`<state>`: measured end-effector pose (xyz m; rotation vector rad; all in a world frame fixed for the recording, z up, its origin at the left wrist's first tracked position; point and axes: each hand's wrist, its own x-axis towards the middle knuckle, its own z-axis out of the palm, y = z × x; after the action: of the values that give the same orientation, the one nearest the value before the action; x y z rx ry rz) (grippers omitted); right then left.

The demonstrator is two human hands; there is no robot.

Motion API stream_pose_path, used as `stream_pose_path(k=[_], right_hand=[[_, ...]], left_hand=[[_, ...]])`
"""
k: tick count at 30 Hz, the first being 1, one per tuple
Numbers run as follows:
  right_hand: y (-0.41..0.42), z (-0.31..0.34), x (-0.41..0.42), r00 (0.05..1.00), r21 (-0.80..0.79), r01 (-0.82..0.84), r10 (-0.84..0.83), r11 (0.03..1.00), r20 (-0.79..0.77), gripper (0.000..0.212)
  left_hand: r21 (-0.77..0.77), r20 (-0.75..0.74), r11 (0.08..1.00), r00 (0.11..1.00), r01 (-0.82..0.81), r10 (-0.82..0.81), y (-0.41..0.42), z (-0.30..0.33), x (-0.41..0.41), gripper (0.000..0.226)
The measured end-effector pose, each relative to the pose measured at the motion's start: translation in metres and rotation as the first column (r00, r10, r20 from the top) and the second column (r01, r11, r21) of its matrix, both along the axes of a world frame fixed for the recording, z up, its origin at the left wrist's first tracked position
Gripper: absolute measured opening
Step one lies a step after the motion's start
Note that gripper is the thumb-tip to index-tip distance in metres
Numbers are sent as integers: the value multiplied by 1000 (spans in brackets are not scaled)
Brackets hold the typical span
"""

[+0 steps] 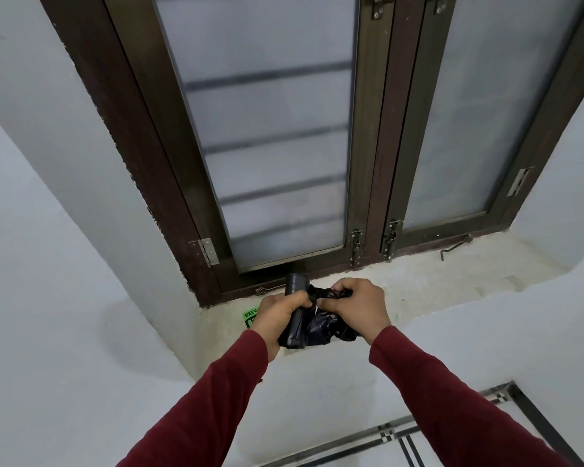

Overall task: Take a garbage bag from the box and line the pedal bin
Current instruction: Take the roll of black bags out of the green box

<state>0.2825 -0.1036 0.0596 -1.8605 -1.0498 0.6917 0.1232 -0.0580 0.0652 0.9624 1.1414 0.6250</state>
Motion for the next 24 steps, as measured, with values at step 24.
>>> stream_pose_path(k=[24], right_hand=[[4, -3, 4, 933, -22, 27, -33, 999, -357, 15]], left_hand=[[-134, 242, 988, 969, 81, -46, 0, -6, 0, 50]])
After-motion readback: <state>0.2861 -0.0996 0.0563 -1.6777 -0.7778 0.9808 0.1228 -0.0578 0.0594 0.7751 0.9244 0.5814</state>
